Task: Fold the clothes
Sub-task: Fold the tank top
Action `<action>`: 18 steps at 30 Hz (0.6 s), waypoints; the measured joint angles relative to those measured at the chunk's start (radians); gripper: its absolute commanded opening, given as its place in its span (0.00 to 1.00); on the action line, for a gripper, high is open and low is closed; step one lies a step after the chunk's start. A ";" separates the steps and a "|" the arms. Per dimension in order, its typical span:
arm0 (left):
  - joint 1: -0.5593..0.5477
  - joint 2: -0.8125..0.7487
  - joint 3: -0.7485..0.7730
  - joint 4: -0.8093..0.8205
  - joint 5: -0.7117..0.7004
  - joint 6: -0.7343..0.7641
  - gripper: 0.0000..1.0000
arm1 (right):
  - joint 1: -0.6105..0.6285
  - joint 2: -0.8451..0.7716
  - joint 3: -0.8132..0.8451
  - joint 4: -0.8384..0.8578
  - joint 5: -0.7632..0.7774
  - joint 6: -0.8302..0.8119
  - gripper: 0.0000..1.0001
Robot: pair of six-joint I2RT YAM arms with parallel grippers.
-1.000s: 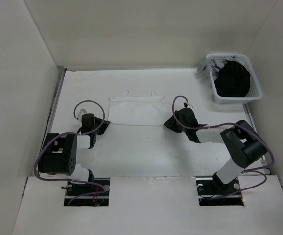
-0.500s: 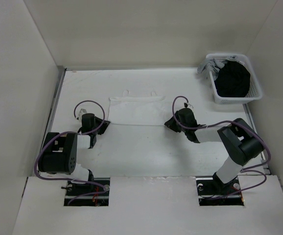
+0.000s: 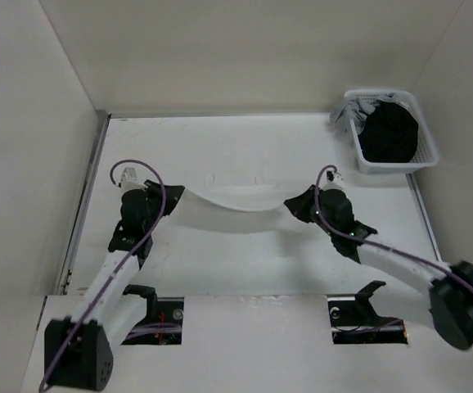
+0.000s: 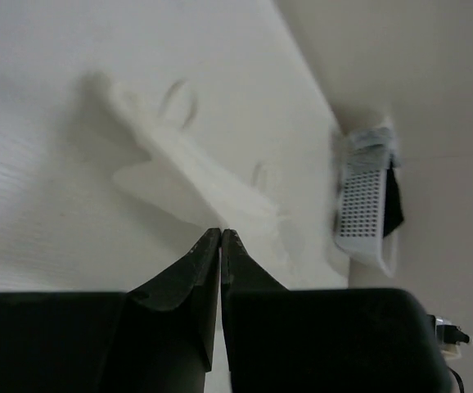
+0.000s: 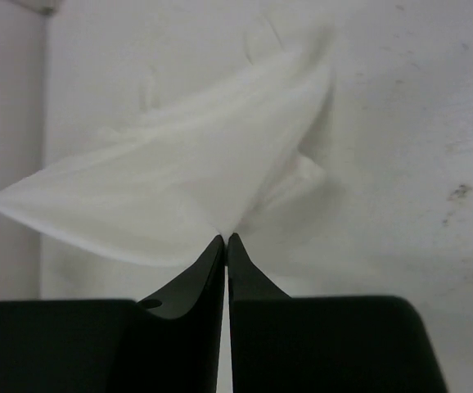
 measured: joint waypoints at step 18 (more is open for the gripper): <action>-0.161 -0.595 0.318 -0.768 -0.041 0.046 0.02 | 0.616 -0.662 0.290 -0.806 0.390 0.050 0.08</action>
